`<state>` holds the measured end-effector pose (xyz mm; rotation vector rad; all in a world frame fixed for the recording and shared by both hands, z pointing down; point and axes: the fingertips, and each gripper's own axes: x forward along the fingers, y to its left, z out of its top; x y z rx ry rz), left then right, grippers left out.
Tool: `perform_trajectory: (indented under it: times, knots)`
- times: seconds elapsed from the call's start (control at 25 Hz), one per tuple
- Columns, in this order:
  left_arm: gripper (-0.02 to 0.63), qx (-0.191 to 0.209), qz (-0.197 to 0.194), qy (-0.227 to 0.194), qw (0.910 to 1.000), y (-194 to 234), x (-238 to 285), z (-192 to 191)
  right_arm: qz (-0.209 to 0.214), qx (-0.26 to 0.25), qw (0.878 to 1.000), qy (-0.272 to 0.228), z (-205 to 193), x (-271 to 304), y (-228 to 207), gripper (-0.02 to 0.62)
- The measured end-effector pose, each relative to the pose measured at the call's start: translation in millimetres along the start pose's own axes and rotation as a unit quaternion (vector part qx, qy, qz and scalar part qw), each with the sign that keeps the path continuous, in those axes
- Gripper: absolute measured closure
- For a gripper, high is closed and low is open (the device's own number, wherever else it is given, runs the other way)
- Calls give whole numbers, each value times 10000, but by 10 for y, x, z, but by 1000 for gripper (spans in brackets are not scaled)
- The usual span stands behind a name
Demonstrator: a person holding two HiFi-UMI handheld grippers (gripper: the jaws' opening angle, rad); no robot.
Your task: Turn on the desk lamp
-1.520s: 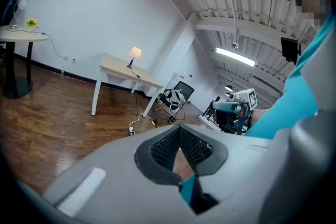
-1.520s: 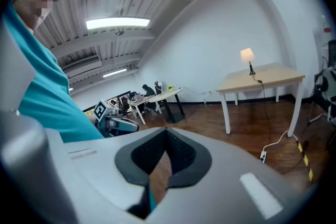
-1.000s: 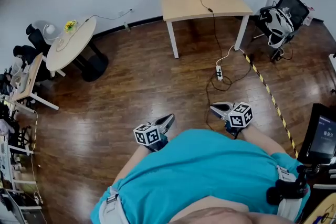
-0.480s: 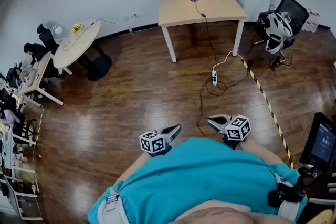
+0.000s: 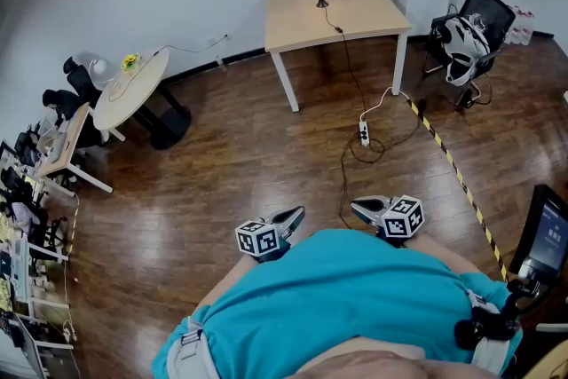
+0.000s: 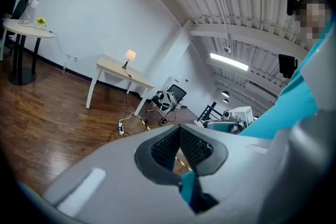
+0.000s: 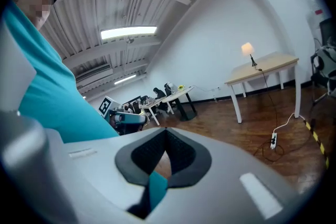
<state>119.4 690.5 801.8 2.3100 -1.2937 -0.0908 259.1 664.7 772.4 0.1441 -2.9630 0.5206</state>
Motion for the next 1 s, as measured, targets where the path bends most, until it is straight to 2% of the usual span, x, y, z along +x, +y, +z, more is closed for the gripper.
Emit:
perform_trajectory:
  times: [0.24, 0.4, 0.68, 0.84, 1.0]
  knots:
    - [604, -175, -16, -40, 9998, 361, -213, 170, -102, 15, 9999, 38, 85, 332, 49, 595]
    - [604, -261, -75, -166, 9995, 505, -380, 529, -182, 7, 9998, 60, 316, 562, 100, 595]
    - [604, -224, -151, -173, 9995, 543, -472, 484, -228, 10, 9997, 102, 245, 643, 150, 595]
    - [604, -295, -116, -182, 9993, 587, -528, 280, -189, -15, 9997, 142, 86, 656, 187, 595]
    - [604, -296, -107, -144, 9994, 582, -378, 331, -136, -18, 9998, 156, 176, 614, 88, 595]
